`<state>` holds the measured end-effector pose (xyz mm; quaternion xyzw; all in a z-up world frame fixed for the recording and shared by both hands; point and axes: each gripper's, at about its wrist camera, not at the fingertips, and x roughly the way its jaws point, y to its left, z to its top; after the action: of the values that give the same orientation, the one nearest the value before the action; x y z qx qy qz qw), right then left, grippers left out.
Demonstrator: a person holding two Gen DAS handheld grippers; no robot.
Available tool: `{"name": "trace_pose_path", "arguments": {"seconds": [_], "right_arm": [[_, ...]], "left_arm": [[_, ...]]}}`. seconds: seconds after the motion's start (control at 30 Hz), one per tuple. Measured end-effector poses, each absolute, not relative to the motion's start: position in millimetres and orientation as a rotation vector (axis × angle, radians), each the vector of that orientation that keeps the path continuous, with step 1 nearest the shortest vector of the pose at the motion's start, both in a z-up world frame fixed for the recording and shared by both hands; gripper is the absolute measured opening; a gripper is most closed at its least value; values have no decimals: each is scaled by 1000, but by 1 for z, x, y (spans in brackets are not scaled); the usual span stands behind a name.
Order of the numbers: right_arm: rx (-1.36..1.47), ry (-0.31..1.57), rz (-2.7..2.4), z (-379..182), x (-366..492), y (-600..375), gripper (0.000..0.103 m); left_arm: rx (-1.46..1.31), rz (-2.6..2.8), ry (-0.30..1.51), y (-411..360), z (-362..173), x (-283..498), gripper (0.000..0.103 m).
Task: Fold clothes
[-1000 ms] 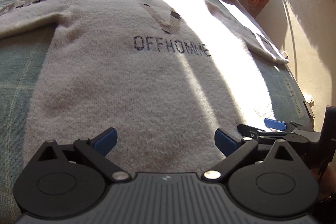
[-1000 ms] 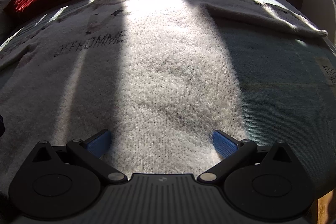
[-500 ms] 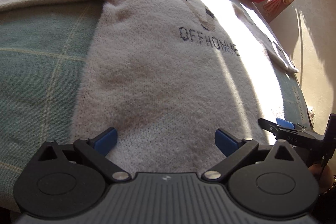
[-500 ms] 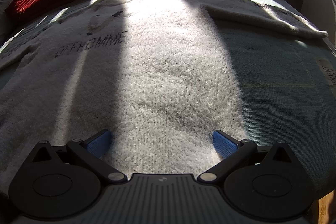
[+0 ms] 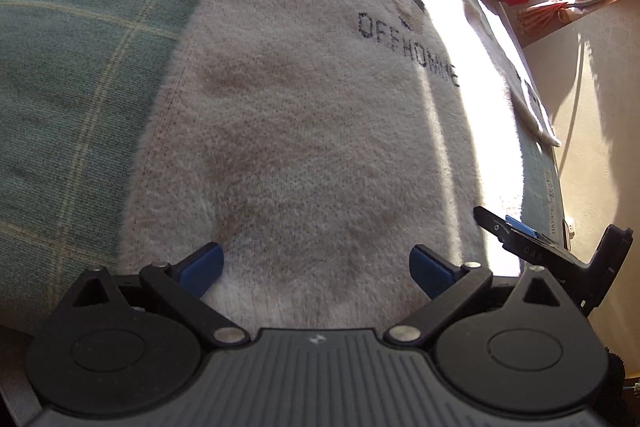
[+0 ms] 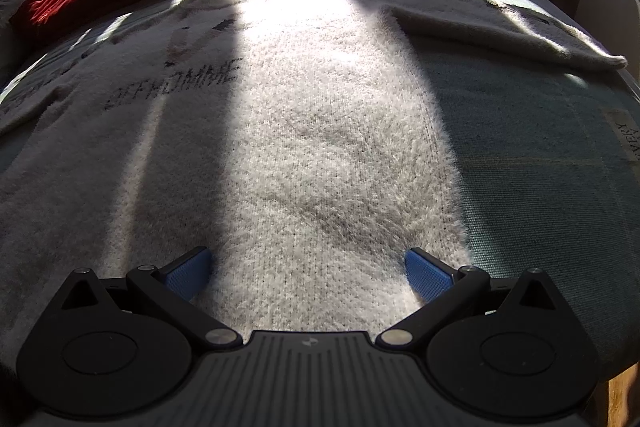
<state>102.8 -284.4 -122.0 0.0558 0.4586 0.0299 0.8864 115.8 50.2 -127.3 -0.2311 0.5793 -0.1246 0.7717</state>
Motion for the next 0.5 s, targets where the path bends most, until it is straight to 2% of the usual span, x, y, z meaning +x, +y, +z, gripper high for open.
{"name": "trace_pose_path", "arguments": {"seconds": [0.1,0.33,0.5], "right_arm": [[114,955,57,-122,103,-284,103],[113,955,52,-123,104,-283,103],[115,942,49,-123,101,-282,103]], "left_arm": [[-493,-248,1282,55,-122,108,99],[-394,-269,1164,34,-91,132,99],[-335,-252,1110,7,-92,154,99]]}}
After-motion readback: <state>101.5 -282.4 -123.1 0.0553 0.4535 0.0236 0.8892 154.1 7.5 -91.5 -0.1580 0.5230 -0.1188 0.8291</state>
